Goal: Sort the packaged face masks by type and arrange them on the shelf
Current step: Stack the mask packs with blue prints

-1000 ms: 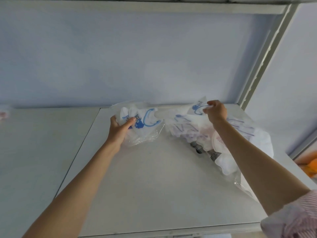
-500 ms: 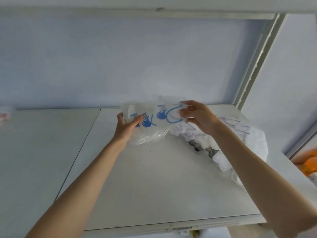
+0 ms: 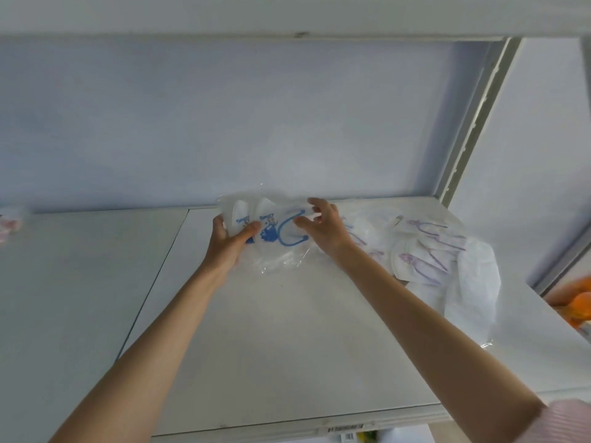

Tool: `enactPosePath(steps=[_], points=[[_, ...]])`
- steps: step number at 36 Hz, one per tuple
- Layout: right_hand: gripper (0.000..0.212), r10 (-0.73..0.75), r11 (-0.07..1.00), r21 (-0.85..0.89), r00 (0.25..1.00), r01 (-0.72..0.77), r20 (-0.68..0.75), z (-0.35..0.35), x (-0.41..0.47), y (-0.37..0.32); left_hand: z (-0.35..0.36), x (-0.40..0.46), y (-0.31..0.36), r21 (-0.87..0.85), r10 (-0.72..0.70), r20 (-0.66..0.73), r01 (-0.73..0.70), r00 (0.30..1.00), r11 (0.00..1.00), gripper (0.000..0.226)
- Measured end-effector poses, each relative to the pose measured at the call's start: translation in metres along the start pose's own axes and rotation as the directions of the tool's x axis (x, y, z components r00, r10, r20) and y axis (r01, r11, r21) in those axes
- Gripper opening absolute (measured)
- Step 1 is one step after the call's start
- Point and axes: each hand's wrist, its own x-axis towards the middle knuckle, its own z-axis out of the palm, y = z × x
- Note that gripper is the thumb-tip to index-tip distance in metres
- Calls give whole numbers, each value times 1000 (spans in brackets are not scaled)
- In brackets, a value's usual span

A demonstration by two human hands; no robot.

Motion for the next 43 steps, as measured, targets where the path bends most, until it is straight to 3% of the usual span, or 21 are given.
enactPosePath(steps=[4,9,13,16,18,20,22,24,27,31,37,43], points=[[65,87,982,156,990,-103,110,20,-6,1,0,4,1,-14,-38,11,39,999,999,55],[72,25,999,37,995,-29,95,40,-11,-1,5,4,4,-2,-102,90,102,991,995,67],[56,-14,996,90,995,5,96,31,3,1,1,9,2,44,-82,46,80,996,996,58],[36,-48,989,-142,993,31,-112,2,25,9,-8,14,0,16,-77,1,77,997,997,61],[41,-64,886,-460,966,-62,-252,-29,39,22,-13,17,-2,13,-73,-33,73,997,997,57],[57,53,662,-718,969,-215,-241,-57,51,35,-17,20,-4,21,-63,-59,65,996,998,49],[78,266,497,-812,944,-306,-193,-75,57,42,-20,22,-6,36,-56,-72,59,996,998,50],[93,376,463,-823,914,-328,-153,-82,60,47,-22,23,-6,49,-52,-79,56,996,997,51],[86,360,487,-810,920,-325,-153,-87,66,50,-20,22,-6,70,-48,-71,53,996,996,50],[44,275,595,-741,945,-313,-178,-91,67,48,-18,22,-6,56,-46,-69,50,997,997,50],[22,165,729,-605,940,-319,-298,-98,64,60,-14,19,-7,56,-49,-73,53,996,997,47],[28,101,873,-395,900,-285,-424,-108,58,67,-13,14,-9,65,-63,-62,67,996,996,45]])
